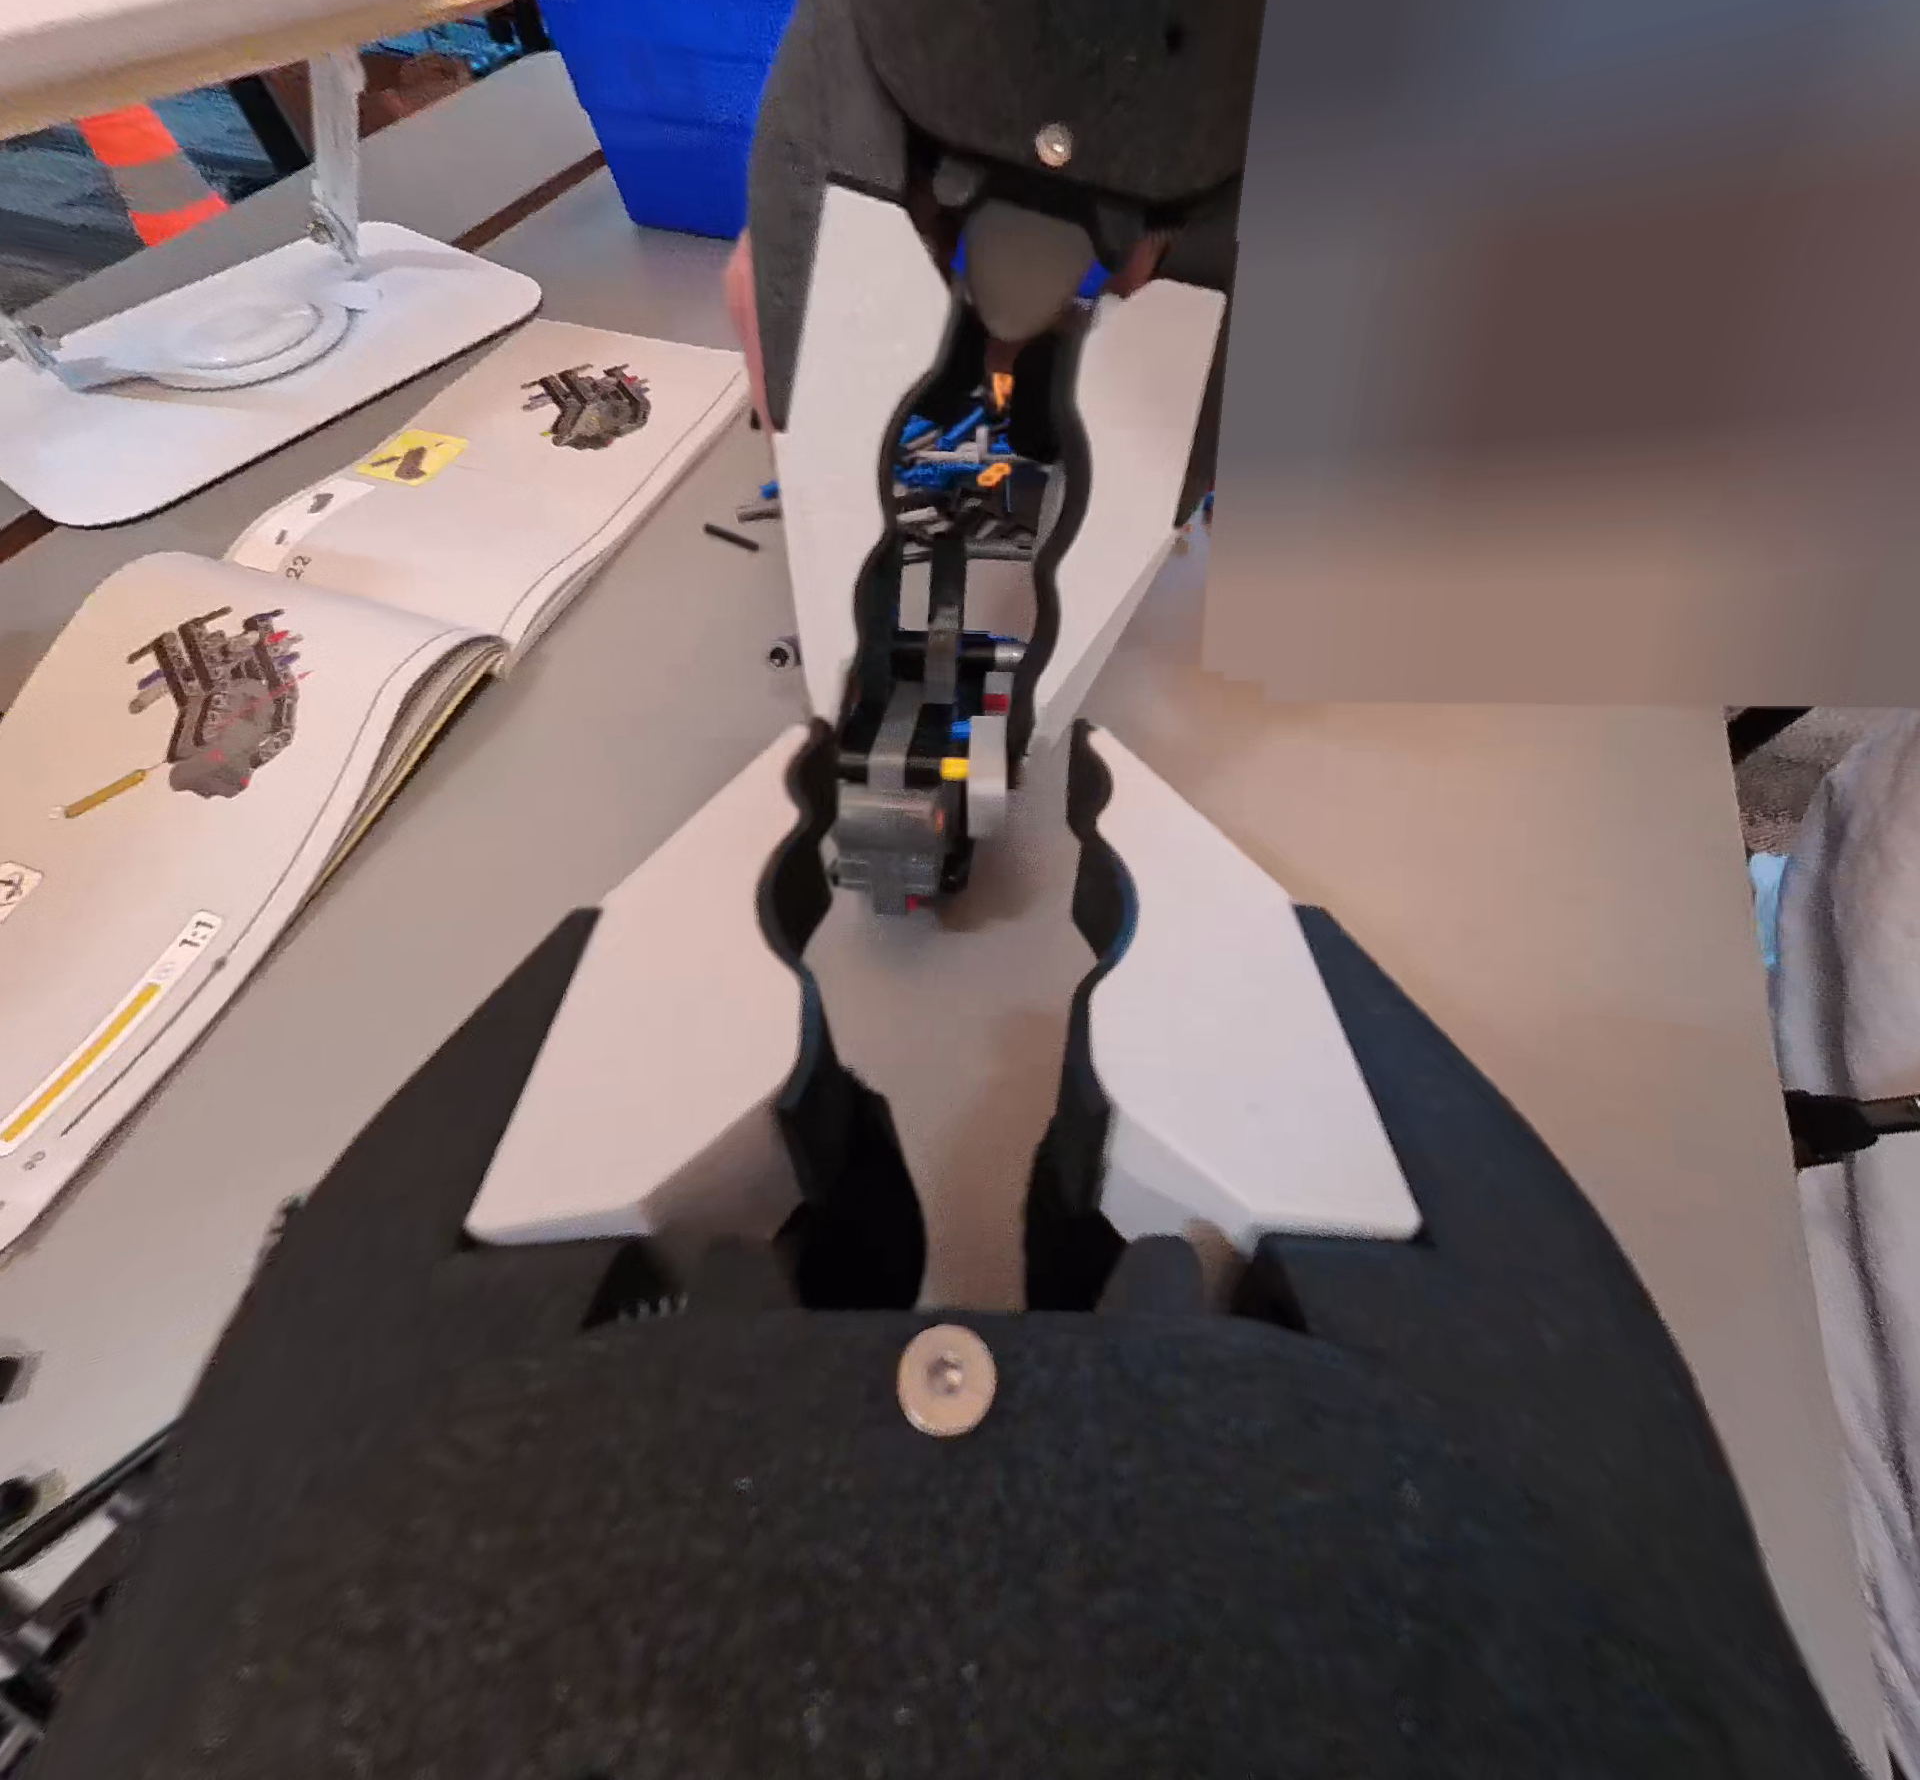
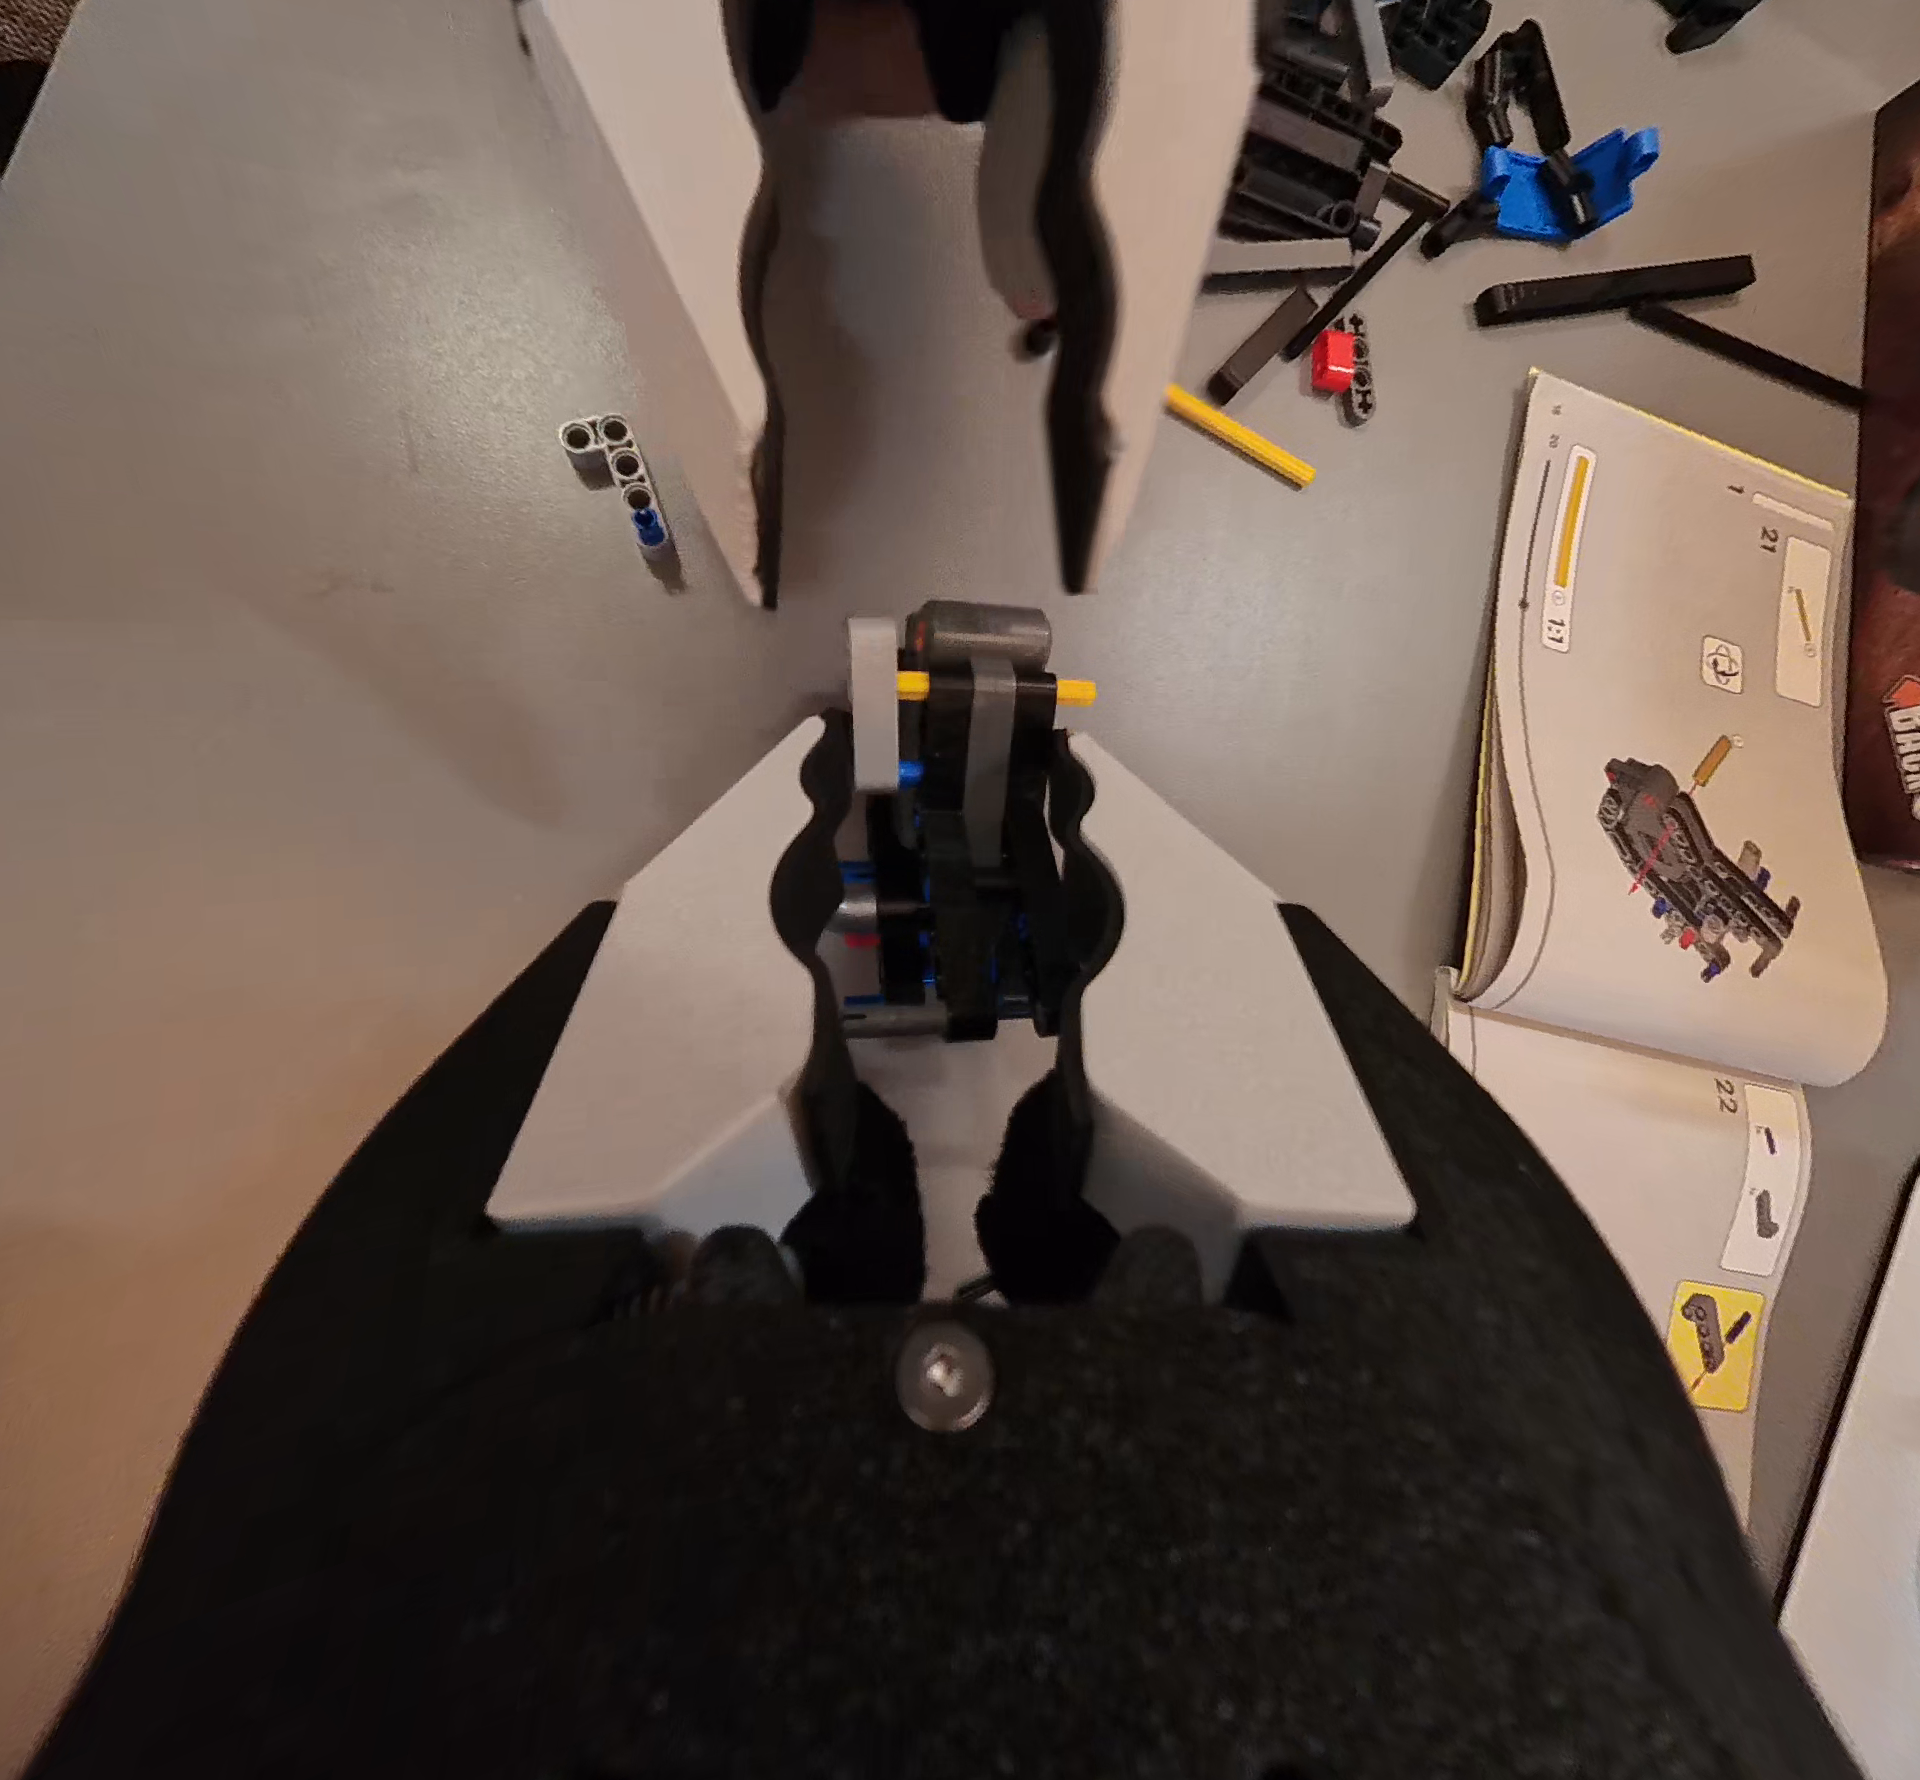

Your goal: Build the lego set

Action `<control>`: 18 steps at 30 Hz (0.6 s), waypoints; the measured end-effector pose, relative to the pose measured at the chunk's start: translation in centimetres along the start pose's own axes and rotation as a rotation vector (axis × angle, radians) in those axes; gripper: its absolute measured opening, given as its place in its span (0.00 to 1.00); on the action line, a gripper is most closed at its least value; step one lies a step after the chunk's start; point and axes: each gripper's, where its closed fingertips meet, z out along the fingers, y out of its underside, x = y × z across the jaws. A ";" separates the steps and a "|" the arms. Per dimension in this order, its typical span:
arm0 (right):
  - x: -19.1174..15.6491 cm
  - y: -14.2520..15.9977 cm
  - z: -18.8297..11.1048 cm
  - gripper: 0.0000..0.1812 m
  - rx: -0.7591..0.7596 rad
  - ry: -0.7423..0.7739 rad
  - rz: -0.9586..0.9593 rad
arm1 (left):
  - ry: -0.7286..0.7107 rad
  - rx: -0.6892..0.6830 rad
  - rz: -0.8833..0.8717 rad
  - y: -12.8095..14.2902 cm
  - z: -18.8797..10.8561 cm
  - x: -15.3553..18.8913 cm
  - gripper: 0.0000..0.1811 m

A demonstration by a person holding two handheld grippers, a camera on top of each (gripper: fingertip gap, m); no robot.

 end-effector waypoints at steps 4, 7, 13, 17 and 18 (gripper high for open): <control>-0.1 0.0 0.0 0.21 -0.008 0.001 -0.011 | 0.027 -0.111 -0.032 2.3 1.1 -0.4 0.30; -0.6 0.0 0.0 0.21 -0.009 -0.016 -0.022 | 0.041 -0.113 -0.045 2.7 1.7 -0.5 0.27; -0.9 0.0 -0.1 0.20 -0.021 -0.029 -0.037 | 0.108 -0.112 -0.036 2.9 1.9 0.2 0.22; -1.0 0.1 -0.2 0.17 -0.034 -0.035 -0.061 | 0.095 -0.111 -0.024 2.8 2.0 0.2 0.18; -1.0 0.1 -0.2 0.17 -0.039 -0.031 -0.068 | 0.092 -0.111 -0.019 2.9 2.0 0.2 0.18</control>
